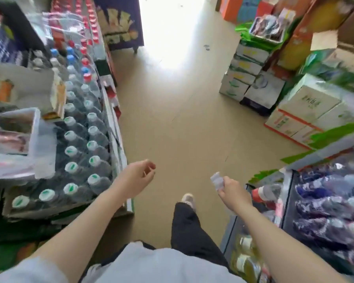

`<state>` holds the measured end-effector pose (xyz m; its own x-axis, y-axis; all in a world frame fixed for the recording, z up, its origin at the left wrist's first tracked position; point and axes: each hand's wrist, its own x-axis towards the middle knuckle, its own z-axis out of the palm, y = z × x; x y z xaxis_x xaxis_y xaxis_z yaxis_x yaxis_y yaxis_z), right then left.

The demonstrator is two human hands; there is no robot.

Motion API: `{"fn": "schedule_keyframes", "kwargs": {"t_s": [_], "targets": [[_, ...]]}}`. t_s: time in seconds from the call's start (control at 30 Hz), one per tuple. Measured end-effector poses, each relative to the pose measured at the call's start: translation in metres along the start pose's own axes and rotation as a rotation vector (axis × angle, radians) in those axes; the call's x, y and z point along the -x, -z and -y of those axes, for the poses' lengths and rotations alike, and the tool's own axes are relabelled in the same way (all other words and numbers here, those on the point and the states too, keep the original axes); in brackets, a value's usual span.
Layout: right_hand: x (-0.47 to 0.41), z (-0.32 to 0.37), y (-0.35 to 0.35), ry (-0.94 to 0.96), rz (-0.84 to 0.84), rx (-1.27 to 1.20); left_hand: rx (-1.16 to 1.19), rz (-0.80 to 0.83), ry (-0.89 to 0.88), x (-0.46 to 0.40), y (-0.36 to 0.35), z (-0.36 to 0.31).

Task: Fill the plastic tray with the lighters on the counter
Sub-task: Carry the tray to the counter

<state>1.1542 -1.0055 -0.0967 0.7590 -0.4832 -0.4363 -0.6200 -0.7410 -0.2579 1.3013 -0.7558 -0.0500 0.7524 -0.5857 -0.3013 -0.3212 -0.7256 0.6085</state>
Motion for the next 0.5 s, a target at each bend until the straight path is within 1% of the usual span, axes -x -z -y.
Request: {"fn": "schedule_keyframes", "kwargs": {"t_s": [0.1, 0.2, 0.33, 0.5], "targets": [[-0.09, 0.005, 0.05, 0.017, 0.011, -0.037, -0.018, 0.013, 0.075, -0.083, 0.014, -0.004], [-0.175, 0.031, 0.105, 0.088, 0.024, -0.013, -0.047, 0.042, 0.181, -0.155, 0.036, 0.001], [-0.274, 0.091, 0.163, 0.206, 0.036, -0.021, -0.071, 0.036, 0.329, -0.232, 0.075, 0.025], [-0.4, 0.177, 0.201, 0.388, 0.043, 0.004, -0.026, -0.041, 0.467, -0.332, 0.122, 0.065]]}}
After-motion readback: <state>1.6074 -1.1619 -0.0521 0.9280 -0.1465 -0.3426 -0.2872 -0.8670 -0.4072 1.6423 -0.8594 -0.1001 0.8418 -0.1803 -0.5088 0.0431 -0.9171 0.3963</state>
